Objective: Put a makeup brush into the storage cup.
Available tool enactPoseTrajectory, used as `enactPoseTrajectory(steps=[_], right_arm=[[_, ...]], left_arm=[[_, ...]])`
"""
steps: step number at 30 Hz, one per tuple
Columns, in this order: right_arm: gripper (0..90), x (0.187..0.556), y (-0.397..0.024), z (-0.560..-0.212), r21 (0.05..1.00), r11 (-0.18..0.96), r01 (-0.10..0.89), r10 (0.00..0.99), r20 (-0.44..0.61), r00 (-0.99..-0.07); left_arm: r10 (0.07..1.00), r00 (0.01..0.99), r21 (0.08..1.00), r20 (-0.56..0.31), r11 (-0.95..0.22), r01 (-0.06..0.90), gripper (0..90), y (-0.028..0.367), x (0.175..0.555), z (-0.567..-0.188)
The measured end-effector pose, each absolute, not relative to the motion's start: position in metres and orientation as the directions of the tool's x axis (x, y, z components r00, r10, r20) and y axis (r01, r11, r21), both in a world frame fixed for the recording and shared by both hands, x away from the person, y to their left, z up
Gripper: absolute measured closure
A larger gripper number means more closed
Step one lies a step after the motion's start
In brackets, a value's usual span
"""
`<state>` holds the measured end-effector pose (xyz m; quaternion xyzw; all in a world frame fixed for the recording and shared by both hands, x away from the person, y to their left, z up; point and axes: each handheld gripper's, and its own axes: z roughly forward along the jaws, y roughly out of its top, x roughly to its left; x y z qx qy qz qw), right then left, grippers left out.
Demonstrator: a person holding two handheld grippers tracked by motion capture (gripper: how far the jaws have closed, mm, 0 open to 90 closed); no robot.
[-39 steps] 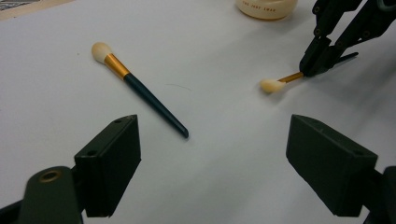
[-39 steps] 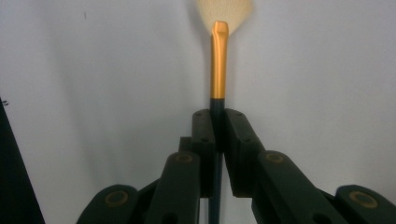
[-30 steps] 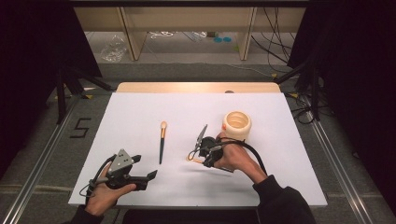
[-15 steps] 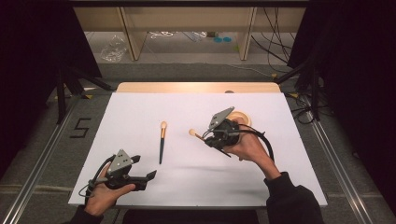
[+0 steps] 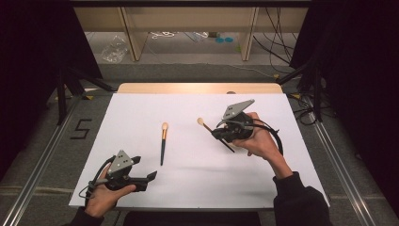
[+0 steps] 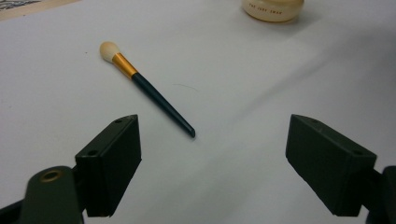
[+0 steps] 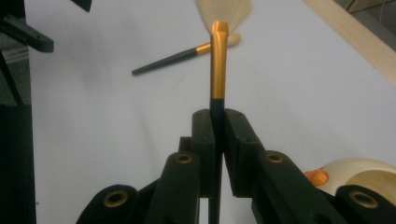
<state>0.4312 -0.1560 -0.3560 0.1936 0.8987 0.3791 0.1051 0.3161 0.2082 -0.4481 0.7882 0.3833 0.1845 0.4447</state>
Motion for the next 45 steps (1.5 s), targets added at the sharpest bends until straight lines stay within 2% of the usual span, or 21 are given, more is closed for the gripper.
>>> enactPoseTrajectory(steps=[10,25,33,45], right_arm=[[83.5,0.438,-0.182,-0.337,0.832,0.496,0.248,0.517,-0.053,-0.854],[83.5,0.453,-0.211,-0.333,0.886,0.375,0.272,0.624,-0.025,-0.781],[83.5,0.465,-0.222,-0.339,0.929,0.294,0.226,0.689,-0.042,-0.723],[83.5,0.48,-0.228,-0.356,0.935,0.256,0.247,0.725,-0.017,-0.689]], left_arm=[[0.767,0.64,0.842,-0.049,-0.313,0.44,17.9,0.208,0.317,-0.448],[0.774,0.631,0.835,-0.056,-0.31,0.454,18.0,0.208,0.317,-0.45],[0.773,0.632,0.836,-0.045,-0.317,0.447,18.0,0.209,0.318,-0.449],[0.776,0.629,0.835,-0.054,-0.31,0.454,18.0,0.208,0.318,-0.449]])
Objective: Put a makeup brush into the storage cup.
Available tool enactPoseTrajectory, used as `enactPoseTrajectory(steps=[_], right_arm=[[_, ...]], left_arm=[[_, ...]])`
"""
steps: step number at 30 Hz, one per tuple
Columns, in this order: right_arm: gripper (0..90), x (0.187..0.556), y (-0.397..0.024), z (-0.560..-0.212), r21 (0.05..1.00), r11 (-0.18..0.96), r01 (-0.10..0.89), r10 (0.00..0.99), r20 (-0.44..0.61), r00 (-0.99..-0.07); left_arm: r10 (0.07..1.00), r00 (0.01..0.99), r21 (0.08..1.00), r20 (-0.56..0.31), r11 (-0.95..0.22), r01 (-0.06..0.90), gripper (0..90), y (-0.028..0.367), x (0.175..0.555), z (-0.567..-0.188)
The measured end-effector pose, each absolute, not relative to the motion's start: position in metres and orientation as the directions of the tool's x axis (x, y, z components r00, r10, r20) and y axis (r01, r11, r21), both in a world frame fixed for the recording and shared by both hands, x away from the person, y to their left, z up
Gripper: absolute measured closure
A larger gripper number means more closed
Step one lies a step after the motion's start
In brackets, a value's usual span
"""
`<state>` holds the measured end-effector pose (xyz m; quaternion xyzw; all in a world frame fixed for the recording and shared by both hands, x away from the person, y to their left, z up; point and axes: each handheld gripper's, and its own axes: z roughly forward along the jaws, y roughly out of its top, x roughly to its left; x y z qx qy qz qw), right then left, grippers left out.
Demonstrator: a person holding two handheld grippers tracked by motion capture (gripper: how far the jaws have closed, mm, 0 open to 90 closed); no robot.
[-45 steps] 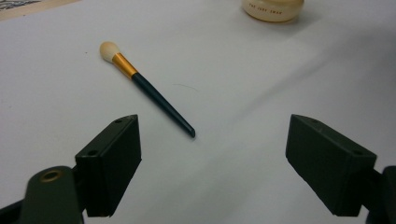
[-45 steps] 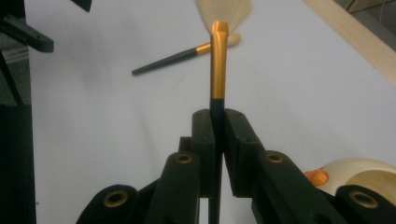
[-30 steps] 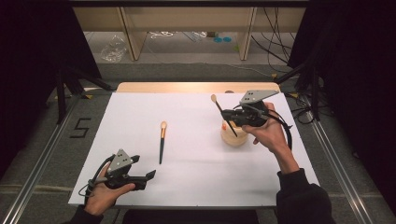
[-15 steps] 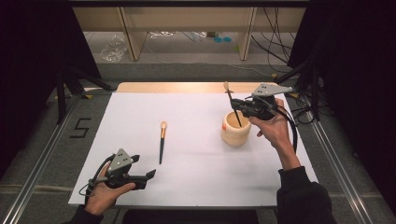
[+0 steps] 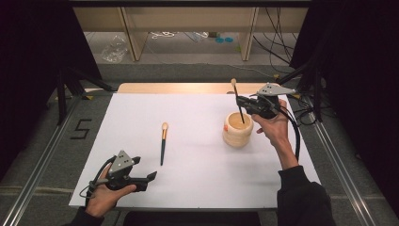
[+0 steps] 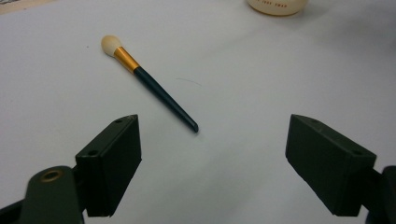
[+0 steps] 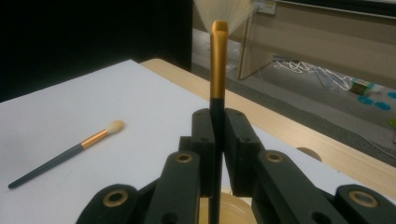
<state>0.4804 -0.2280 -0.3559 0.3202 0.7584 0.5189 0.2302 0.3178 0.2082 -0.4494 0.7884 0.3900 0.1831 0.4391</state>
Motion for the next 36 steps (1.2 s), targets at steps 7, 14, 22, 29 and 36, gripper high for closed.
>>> enactPoseTrajectory(steps=[7,14,22,29,36], right_arm=[[83.5,0.484,-0.229,-0.366,0.937,0.244,0.252,0.741,-0.012,-0.672],[83.5,0.489,-0.231,-0.381,0.933,0.234,0.272,0.742,0.01,-0.67],[83.5,0.489,-0.23,-0.392,0.925,0.226,0.307,0.747,0.038,-0.664],[83.5,0.488,-0.227,-0.401,0.92,0.241,0.308,0.744,0.029,-0.668],[83.4,0.488,-0.228,-0.407,0.916,0.249,0.314,0.742,0.028,-0.67]], left_arm=[[0.777,0.627,0.834,-0.056,-0.309,0.457,18.0,0.208,0.317,-0.45],[0.778,0.625,0.834,-0.058,-0.306,0.459,18.0,0.208,0.317,-0.45],[0.777,0.626,0.834,-0.057,-0.307,0.458,18.0,0.209,0.317,-0.45],[0.77,0.637,0.838,-0.042,-0.32,0.442,18.0,0.21,0.318,-0.449],[0.775,0.63,0.835,-0.054,-0.311,0.454,18.0,0.209,0.317,-0.449]])
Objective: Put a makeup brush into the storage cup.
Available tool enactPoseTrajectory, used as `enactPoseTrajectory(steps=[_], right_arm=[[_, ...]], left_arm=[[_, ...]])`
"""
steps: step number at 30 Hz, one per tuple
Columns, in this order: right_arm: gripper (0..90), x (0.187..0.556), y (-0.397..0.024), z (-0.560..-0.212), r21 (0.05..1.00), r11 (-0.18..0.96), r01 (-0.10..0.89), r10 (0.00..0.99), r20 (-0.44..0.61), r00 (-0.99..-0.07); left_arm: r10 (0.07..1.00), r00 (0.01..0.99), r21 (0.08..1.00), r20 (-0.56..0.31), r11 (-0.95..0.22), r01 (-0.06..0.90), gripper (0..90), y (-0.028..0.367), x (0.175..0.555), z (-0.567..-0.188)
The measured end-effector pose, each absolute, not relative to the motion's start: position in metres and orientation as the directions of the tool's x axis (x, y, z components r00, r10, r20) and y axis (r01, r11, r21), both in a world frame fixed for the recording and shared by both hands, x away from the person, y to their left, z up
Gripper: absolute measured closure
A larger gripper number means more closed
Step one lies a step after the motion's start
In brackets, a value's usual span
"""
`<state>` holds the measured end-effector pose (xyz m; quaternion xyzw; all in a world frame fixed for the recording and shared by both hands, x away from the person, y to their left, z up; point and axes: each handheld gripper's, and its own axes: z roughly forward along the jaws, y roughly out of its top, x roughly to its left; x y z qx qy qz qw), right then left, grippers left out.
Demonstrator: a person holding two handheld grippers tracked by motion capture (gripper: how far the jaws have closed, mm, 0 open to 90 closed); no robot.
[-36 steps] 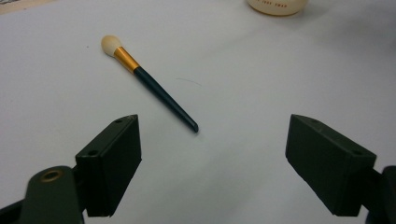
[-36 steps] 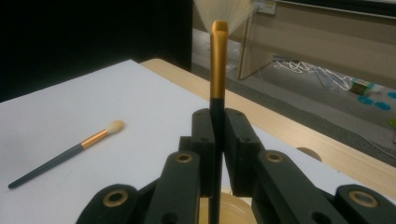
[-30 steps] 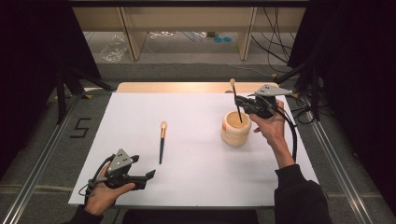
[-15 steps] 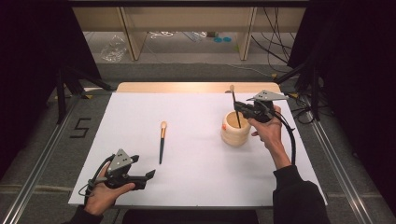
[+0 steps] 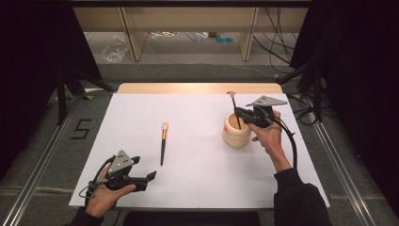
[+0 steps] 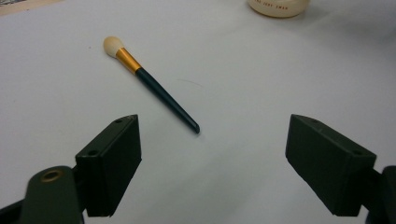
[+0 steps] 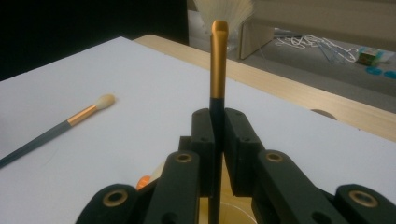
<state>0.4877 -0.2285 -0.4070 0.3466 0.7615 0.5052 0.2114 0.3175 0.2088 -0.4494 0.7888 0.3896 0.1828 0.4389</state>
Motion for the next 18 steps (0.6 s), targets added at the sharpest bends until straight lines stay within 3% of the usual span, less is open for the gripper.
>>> enactPoseTrajectory(steps=[18], right_arm=[[81.6,0.486,-0.229,-0.419,0.893,0.268,0.362,0.739,0.05,-0.672]], left_arm=[[0.772,0.634,0.834,-0.042,-0.322,0.448,18.0,0.21,0.318,-0.449]])
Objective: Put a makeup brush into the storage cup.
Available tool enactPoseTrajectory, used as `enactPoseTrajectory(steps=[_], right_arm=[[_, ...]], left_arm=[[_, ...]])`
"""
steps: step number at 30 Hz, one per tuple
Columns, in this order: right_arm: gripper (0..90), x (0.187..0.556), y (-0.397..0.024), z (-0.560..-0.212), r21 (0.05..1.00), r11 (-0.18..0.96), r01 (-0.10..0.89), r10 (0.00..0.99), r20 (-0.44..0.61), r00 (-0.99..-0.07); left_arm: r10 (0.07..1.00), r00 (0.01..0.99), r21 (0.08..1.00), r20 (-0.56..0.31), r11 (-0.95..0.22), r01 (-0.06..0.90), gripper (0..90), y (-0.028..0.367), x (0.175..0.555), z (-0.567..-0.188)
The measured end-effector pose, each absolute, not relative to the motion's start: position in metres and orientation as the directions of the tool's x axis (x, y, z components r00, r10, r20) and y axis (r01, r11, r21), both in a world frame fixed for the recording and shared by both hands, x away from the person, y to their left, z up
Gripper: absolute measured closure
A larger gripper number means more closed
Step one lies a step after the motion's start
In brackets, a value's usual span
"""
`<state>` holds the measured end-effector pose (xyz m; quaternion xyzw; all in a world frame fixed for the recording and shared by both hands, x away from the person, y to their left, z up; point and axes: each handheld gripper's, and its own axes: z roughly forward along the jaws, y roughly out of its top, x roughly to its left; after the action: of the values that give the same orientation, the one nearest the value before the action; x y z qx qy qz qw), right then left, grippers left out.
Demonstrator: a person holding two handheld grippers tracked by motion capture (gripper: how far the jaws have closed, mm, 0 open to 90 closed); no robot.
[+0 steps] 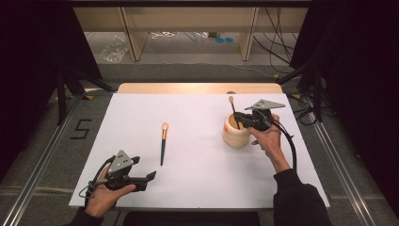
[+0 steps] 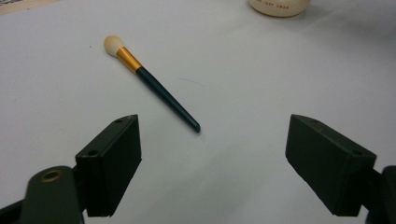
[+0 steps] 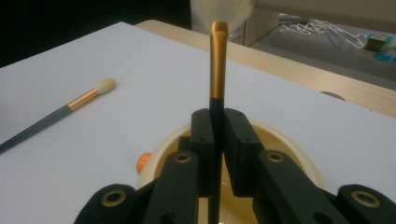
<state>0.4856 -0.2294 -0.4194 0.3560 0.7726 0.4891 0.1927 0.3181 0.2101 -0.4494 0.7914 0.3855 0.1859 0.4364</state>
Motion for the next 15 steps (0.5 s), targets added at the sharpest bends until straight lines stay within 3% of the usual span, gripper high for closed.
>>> enactPoseTrajectory(steps=[10,11,15], right_arm=[[58.6,0.48,-0.229,-0.415,0.886,0.237,0.398,0.765,0.083,-0.639],[53.5,0.476,-0.232,-0.41,0.889,0.233,0.394,0.773,0.076,-0.629],[49.5,0.472,-0.235,-0.405,0.89,0.235,0.39,0.785,0.063,-0.616]], left_arm=[[0.767,0.641,0.822,-0.032,-0.345,0.453,18.0,0.213,0.318,-0.448],[0.78,0.622,0.834,-0.064,-0.3,0.463,18.0,0.21,0.318,-0.45],[0.775,0.63,0.83,-0.053,-0.317,0.46,18.0,0.211,0.318,-0.45]])
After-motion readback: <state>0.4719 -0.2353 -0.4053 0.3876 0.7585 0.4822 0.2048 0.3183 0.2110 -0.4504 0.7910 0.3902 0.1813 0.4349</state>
